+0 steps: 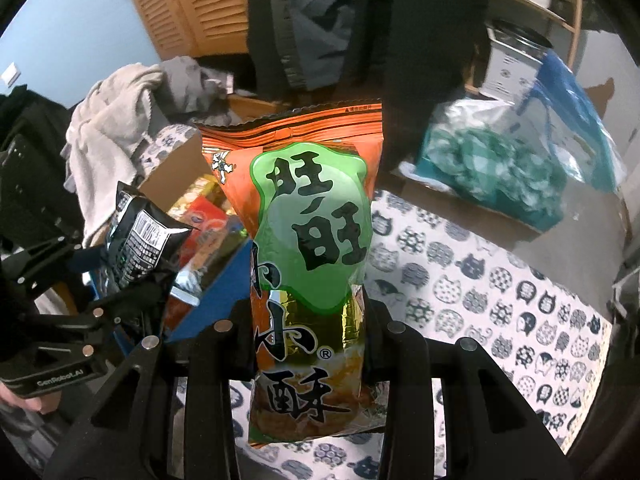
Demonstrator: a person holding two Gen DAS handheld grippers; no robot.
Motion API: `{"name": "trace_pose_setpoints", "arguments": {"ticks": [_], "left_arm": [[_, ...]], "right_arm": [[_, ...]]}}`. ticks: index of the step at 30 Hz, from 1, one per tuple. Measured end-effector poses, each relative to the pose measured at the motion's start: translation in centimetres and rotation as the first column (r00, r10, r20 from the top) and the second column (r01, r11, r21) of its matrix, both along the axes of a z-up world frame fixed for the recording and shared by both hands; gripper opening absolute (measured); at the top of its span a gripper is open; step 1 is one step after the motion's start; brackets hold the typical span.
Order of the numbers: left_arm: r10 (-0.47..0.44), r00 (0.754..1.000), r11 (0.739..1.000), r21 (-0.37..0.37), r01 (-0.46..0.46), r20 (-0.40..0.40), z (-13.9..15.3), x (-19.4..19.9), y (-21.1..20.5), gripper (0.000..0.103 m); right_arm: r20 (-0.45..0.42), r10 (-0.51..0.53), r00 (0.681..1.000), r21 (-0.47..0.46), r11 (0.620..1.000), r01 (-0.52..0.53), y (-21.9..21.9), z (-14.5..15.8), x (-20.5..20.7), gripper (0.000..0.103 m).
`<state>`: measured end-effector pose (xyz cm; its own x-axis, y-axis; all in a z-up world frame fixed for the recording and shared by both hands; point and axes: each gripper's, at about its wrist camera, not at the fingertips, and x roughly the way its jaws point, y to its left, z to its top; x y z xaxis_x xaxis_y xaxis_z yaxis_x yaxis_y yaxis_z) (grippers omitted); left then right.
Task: Organize snacks
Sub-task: 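Lift both bags and carry them over the cardboard box, then release the black bag with the left tool while the right tool drops the Want Want bag into the box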
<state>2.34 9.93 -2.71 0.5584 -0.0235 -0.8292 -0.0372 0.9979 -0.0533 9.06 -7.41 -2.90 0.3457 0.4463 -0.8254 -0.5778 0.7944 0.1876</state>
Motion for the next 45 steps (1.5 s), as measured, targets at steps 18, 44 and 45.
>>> {"name": "trace_pose_setpoints", "arguments": {"ticks": [18,44,45], "left_arm": [[0.140,0.990,0.990,-0.031,-0.140,-0.014,-0.7,-1.3,7.4,0.056],[0.294,0.947,0.949,-0.075,-0.305,-0.126,-3.1,-1.0,11.9,0.076],[0.296,0.947,0.949,-0.075,-0.307,-0.127,-3.0,-1.0,11.9,0.076]], "right_arm": [[-0.093,0.075,0.993,0.025,0.997,-0.073,9.0,-1.7,1.2,0.035],[-0.188,0.097,0.977,0.086,0.993,-0.082,12.4,-4.3,2.3,0.059],[-0.183,0.094,0.979,0.088,0.993,-0.079,12.2,-4.1,2.3,0.062]]}}
